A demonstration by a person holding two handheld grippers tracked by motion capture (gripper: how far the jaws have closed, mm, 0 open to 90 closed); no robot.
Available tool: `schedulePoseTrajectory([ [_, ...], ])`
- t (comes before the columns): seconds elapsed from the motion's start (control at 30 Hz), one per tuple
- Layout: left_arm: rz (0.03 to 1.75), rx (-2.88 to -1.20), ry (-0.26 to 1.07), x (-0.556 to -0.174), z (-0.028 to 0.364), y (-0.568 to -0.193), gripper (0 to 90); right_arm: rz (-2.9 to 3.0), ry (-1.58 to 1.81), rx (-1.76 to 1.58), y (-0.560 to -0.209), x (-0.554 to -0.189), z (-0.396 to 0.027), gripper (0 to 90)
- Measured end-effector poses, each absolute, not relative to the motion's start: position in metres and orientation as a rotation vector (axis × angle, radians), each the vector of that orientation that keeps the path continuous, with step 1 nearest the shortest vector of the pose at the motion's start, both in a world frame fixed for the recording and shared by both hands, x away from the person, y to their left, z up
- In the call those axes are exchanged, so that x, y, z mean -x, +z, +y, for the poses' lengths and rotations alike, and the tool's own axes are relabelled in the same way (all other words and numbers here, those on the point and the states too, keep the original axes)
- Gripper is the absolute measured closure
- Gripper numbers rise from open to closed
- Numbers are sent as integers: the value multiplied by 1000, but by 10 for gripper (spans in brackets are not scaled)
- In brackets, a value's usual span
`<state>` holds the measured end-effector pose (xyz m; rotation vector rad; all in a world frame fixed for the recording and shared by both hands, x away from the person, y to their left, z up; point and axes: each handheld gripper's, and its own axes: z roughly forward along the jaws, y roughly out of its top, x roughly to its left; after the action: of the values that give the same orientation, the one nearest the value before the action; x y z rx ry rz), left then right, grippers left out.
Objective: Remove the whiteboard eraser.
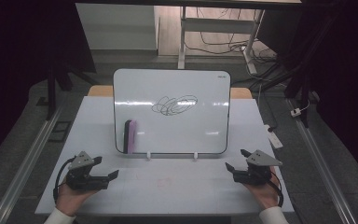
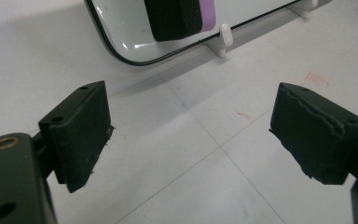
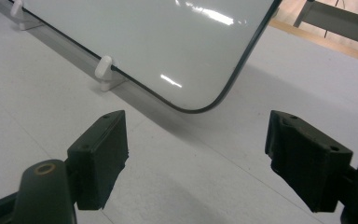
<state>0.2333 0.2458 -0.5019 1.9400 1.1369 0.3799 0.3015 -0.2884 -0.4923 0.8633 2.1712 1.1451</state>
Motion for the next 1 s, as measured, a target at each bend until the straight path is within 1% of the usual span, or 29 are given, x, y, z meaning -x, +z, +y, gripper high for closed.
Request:
schedulePoseTrajectory([
  [0.23, 1165, -1906, 389, -231, 243, -491, 138, 2179, 1159, -855, -493, -304, -283, 210],
  [0.53, 1135, -1904, 422, -233, 232, -472, 139, 2178, 1149, -816, -491, -305, -274, 219],
  [0.8, 1148, -1885, 435, -262, 223, -456, 155, 2192, 1130, -816, -495, -305, -272, 221],
  [1.0, 1154, -1871, 452, -286, 213, -445, 185, 2180, 1123, -826, -495, -304, -275, 224],
])
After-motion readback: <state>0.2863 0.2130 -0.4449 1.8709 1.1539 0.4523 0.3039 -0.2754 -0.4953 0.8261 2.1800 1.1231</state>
